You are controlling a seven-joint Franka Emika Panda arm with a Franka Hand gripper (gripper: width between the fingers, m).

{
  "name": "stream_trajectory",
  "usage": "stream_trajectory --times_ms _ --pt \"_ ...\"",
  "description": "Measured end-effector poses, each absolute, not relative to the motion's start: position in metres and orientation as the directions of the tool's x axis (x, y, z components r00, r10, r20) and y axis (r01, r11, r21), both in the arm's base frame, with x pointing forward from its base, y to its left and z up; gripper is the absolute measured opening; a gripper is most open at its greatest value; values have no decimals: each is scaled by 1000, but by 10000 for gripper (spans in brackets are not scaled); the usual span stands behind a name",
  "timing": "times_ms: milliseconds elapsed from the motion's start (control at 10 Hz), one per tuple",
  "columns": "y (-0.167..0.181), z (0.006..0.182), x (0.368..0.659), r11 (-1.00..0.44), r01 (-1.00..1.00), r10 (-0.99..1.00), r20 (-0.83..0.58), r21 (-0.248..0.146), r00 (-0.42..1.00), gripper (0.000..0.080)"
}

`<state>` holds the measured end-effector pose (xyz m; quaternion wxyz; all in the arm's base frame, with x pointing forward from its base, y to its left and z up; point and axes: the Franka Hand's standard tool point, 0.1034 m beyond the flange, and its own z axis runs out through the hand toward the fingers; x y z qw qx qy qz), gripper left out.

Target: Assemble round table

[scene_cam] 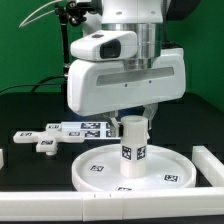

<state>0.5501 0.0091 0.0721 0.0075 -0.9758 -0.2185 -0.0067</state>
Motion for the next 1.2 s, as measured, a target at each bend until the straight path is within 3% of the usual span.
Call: stream_trajectory --times_ms 200,500,1200 --pt "9 72 550 -966 254 254 23 -37 967 409" --pt "11 72 551 -997 67 66 19 -42 998 409" --pt "17 72 551 -956 -286 -286 0 -62 958 409"
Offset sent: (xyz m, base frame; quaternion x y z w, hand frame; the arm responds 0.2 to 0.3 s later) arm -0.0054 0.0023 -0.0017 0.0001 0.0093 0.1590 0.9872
